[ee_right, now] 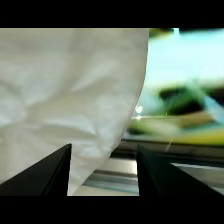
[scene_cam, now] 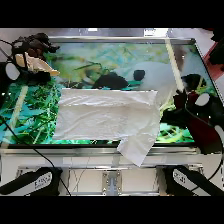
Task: Fold the shirts.
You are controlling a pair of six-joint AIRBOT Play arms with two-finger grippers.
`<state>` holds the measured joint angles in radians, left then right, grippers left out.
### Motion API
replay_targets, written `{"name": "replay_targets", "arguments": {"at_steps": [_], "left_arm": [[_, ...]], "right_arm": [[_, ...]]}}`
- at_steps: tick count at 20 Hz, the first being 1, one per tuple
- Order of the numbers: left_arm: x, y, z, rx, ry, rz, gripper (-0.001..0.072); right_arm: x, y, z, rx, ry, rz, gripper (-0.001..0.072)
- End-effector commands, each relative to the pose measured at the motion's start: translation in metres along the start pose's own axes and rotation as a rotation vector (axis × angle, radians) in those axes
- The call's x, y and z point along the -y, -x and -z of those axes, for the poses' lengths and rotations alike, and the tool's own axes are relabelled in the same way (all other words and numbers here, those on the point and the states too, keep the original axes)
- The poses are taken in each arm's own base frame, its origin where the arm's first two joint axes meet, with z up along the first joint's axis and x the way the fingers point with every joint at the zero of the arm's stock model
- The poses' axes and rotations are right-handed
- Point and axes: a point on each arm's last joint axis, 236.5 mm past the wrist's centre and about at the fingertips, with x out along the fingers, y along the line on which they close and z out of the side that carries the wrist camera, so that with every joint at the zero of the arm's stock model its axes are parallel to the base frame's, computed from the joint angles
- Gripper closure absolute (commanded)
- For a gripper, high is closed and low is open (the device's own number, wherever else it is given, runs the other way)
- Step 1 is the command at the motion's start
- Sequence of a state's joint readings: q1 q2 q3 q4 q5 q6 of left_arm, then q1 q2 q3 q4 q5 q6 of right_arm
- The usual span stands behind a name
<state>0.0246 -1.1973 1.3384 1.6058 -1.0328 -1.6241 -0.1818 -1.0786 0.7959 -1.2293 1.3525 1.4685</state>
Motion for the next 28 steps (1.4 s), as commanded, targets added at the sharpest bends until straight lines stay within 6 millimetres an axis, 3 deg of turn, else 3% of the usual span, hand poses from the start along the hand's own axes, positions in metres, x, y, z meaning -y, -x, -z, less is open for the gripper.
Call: {"name": "replay_targets", "arguments": {"at_steps": [1, 3, 5, 7, 10, 13, 16, 18, 21, 22, 24, 26, 28], "left_arm": [[-0.005, 0.032, -0.006, 0.057, -0.007, -0.014, 0.0396], [-0.004, 0.032, -0.001, 0.035, -0.005, -0.011, 0.0396], [-0.004, 0.032, 0.001, 0.025, -0.005, -0.012, 0.0396], [-0.004, 0.032, 0.001, 0.026, -0.005, -0.012, 0.0397], [-0.004, 0.032, 0.001, 0.027, -0.005, -0.012, 0.0397], [-0.004, 0.032, 0.001, 0.027, -0.006, -0.012, 0.0397], [-0.004, 0.032, 0.002, 0.023, -0.006, -0.012, 0.0398], [-0.013, 0.032, 0.001, 0.024, -0.020, -0.047, 0.0401], [-0.065, 0.043, 0.010, 0.027, 0.081, -0.187, 0.0418], [-0.088, 0.042, 0.027, -0.010, 0.153, -0.225, 0.0418], [-0.130, 0.028, 0.102, -0.195, 0.359, -0.290, 0.0420], [-0.125, 0.007, 0.191, -0.428, 0.507, -0.202, 0.0426], [-0.098, -0.009, 0.242, -0.537, 0.653, -0.056, 0.0426]], "right_arm": [[-0.014, -0.041, 0.077, -0.132, -0.143, -0.141, 0.0230], [-0.020, -0.064, 0.105, -0.195, -0.201, -0.192, 0.0230], [-0.020, -0.080, 0.121, -0.224, -0.238, -0.212, 0.0230], [-0.023, -0.089, 0.114, -0.171, -0.264, -0.237, 0.0230], [-0.023, -0.094, 0.084, -0.046, -0.295, -0.248, 0.0232], [-0.026, -0.098, 0.082, -0.035, -0.285, -0.238, 0.0247], [-0.039, -0.100, 0.076, -0.009, -0.275, -0.260, 0.0453], [-0.059, -0.094, 0.066, 0.024, -0.254, -0.338, 0.0666], [-0.079, -0.068, 0.050, 0.066, -0.194, -0.400, 0.0676], [-0.085, -0.055, 0.043, 0.094, -0.161, -0.407, 0.0675], [-0.095, -0.025, 0.025, 0.186, -0.098, -0.416, 0.0675], [-0.107, 0.006, 0.011, 0.276, -0.057, -0.432, 0.0675], [-0.113, 0.026, 0.003, 0.343, -0.021, -0.437, 0.0675]]}}
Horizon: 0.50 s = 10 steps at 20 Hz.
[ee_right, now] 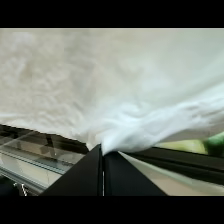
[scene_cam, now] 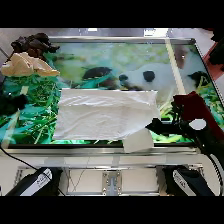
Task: Fold the shirts.
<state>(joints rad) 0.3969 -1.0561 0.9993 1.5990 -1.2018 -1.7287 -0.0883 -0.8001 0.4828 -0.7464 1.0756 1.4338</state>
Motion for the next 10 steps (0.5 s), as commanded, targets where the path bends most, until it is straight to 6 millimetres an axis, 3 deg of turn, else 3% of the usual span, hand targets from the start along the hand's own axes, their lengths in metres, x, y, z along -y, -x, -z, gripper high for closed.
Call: {"name": "replay_targets", "arguments": {"at_steps": [1, 3, 6, 7, 8, 10], "left_arm": [[0.009, -0.047, 0.093, -0.288, 0.216, 0.223, 0.0426], [0.029, -0.058, 0.124, -0.362, 0.244, 0.344, 0.0426], [0.037, -0.072, 0.159, -0.473, 0.296, 0.360, 0.0426], [0.045, -0.072, 0.163, -0.501, 0.315, 0.397, 0.0396], [0.056, -0.072, 0.162, -0.518, 0.328, 0.447, 0.0274], [0.069, -0.073, 0.159, -0.536, 0.371, 0.503, 0.0256]], "right_arm": [[-0.029, 0.025, -0.021, 0.102, 0.079, -0.033, 0.0675], [-0.032, 0.028, -0.021, 0.111, 0.088, -0.036, 0.0675], [-0.033, 0.029, -0.022, 0.119, 0.092, -0.038, 0.0675], [-0.033, 0.029, -0.022, 0.120, 0.092, -0.038, 0.0675], [-0.033, 0.029, -0.022, 0.119, 0.092, -0.038, 0.0675], [-0.033, 0.029, -0.022, 0.120, 0.092, -0.038, 0.0675]]}}
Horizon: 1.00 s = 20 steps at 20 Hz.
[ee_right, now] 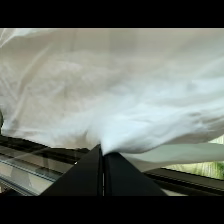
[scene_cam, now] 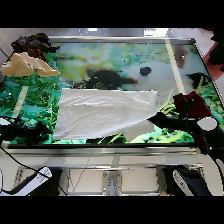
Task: Fold the shirts.
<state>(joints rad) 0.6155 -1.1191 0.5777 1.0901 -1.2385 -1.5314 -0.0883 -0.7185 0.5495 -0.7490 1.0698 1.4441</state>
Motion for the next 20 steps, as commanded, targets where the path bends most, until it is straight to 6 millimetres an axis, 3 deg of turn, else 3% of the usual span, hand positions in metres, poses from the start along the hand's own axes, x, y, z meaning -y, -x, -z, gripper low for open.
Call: {"name": "replay_targets", "arguments": {"at_steps": [1, 9, 13, 16, 20], "left_arm": [[0.021, -0.014, 0.009, -0.068, 0.062, 0.130, 0.0256], [0.012, -0.021, 0.010, -0.091, 0.088, 0.099, 0.0264], [-0.003, -0.018, 0.036, -0.200, 0.083, 0.034, 0.0265], [-0.006, -0.020, 0.026, -0.158, 0.122, 0.018, 0.0264], [0.005, -0.023, -0.017, 0.021, 0.155, 0.076, 0.0267]], "right_arm": [[-0.002, 0.001, -0.002, 0.009, 0.005, -0.003, 0.0675], [-0.001, 0.002, -0.011, 0.047, 0.006, 0.001, 0.0675], [-0.001, 0.002, -0.013, 0.057, 0.006, 0.002, 0.0675], [-0.001, 0.002, -0.015, 0.065, 0.005, 0.001, 0.0675], [-0.003, 0.002, -0.019, 0.082, 0.000, -0.005, 0.0675]]}}
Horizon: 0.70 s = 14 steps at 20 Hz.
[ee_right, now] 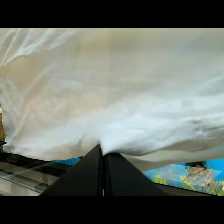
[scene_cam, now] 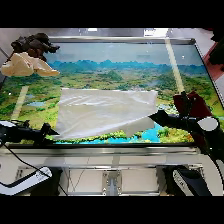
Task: Fold the shirts.
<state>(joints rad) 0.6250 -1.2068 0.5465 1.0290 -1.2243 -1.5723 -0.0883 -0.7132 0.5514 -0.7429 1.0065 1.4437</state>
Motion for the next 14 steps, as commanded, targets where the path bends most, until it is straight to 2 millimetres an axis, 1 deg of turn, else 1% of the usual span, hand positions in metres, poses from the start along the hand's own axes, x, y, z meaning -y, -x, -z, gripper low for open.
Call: {"name": "replay_targets", "arguments": {"at_steps": [1, 2, 4, 5, 6, 7, 8, 9, 10, 11, 12, 13, 14], "left_arm": [[0.014, 0.002, -0.031, 0.130, 0.034, 0.059, 0.0307], [0.015, 0.002, -0.034, 0.142, 0.036, 0.063, 0.0371], [0.014, 0.002, -0.032, 0.133, 0.036, 0.062, 0.0373], [0.014, 0.001, -0.029, 0.121, 0.032, 0.061, 0.0514], [0.015, 0.001, -0.029, 0.120, 0.023, 0.062, 0.0692], [0.019, 0.001, -0.027, 0.112, 0.020, 0.082, 0.0701], [0.031, 0.003, -0.024, 0.098, 0.003, 0.132, 0.0701], [0.051, 0.007, -0.021, 0.086, -0.022, 0.211, 0.0702], [0.076, 0.015, -0.020, 0.087, -0.044, 0.314, 0.0702], [0.107, 0.031, -0.023, 0.109, -0.065, 0.445, 0.0702], [0.137, 0.052, -0.027, 0.142, -0.077, 0.579, 0.0702], [0.167, 0.080, -0.033, 0.192, -0.098, 0.716, 0.0703], [0.188, 0.106, -0.039, 0.234, -0.111, 0.817, 0.0703]], "right_arm": [[-0.002, 0.000, -0.004, 0.017, -0.003, -0.008, 0.0675], [-0.003, 0.000, -0.005, 0.022, -0.005, -0.009, 0.0675], [-0.003, 0.000, -0.008, 0.032, -0.007, -0.011, 0.0675], [-0.003, 0.000, -0.008, 0.034, -0.008, -0.012, 0.0675], [-0.003, 0.000, -0.008, 0.034, -0.009, -0.013, 0.0675], [-0.005, 0.001, -0.008, 0.035, -0.013, -0.019, 0.0675], [-0.008, 0.002, -0.009, 0.040, -0.012, -0.027, 0.0675], [-0.012, 0.005, -0.012, 0.050, -0.003, -0.035, 0.0676], [-0.018, 0.010, -0.016, 0.069, 0.015, -0.041, 0.0676], [-0.025, 0.017, -0.022, 0.090, 0.033, -0.045, 0.0676], [-0.029, 0.026, -0.028, 0.113, 0.042, -0.031, 0.0676], [-0.031, 0.034, -0.034, 0.135, 0.052, -0.006, 0.0677], [-0.030, 0.041, -0.041, 0.151, 0.068, 0.027, 0.0677]]}}
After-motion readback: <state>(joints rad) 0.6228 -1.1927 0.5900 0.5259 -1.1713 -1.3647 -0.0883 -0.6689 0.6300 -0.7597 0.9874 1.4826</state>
